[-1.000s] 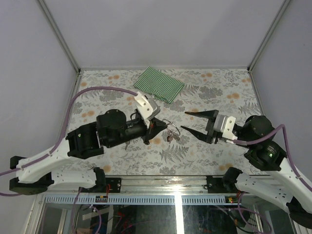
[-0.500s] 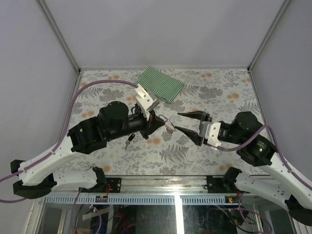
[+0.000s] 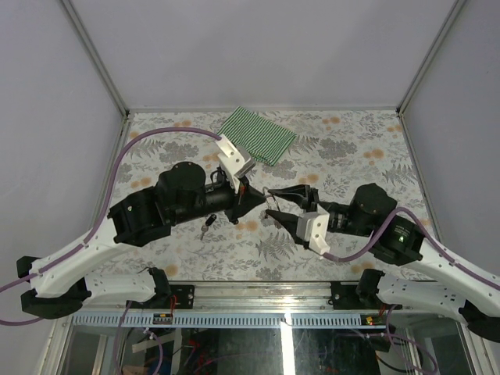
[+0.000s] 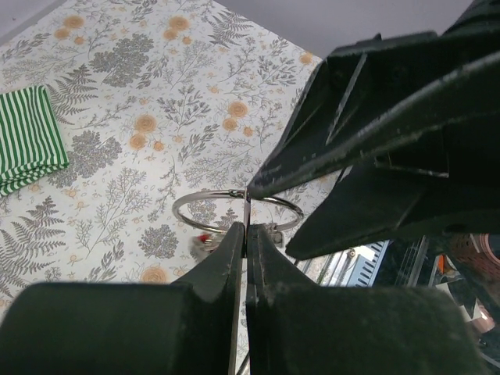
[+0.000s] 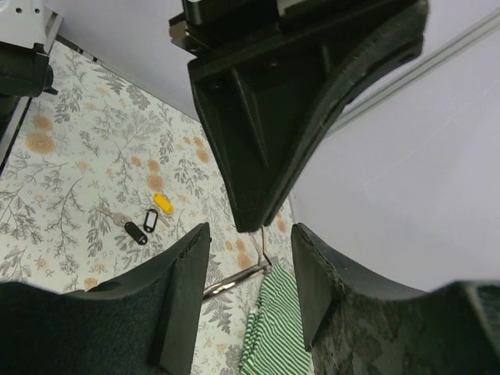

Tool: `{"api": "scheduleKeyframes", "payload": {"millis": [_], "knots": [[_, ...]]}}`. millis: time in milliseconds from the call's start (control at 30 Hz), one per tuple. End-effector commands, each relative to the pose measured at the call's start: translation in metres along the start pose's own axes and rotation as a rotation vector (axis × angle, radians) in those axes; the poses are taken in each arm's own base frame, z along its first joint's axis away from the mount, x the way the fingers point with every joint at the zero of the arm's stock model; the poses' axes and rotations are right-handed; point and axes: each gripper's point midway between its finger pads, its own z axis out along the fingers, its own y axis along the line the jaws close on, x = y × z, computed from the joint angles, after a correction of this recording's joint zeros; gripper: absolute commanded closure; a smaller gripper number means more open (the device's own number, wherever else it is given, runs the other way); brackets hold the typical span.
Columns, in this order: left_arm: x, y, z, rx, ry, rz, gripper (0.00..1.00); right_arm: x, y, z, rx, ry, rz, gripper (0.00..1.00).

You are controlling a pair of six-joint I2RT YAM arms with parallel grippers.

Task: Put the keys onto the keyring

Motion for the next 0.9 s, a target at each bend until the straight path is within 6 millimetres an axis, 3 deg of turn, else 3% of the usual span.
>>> {"api": "scheduleKeyframes", "payload": {"millis": [0,300,533,867], "knots": [[-0.026,-0.005,-0.008,0.021,-0.073,-0.013,1.0,-0.008,-0.017,0.006,0.093,0.018,-0.093,0.48],[-0.028,-0.008,-0.011,0.035,-0.072,-0.012,1.0,0.015,-0.026,0.004,0.17,0.132,-0.239,0.51],[-0.027,-0.01,-0.01,0.048,-0.065,-0.013,1.0,0.011,-0.033,0.005,0.202,0.119,-0.354,0.55],[-0.026,-0.01,-0.008,0.047,-0.059,-0.011,1.0,-0.004,-0.029,0.007,0.207,0.028,-0.349,0.61]]}}
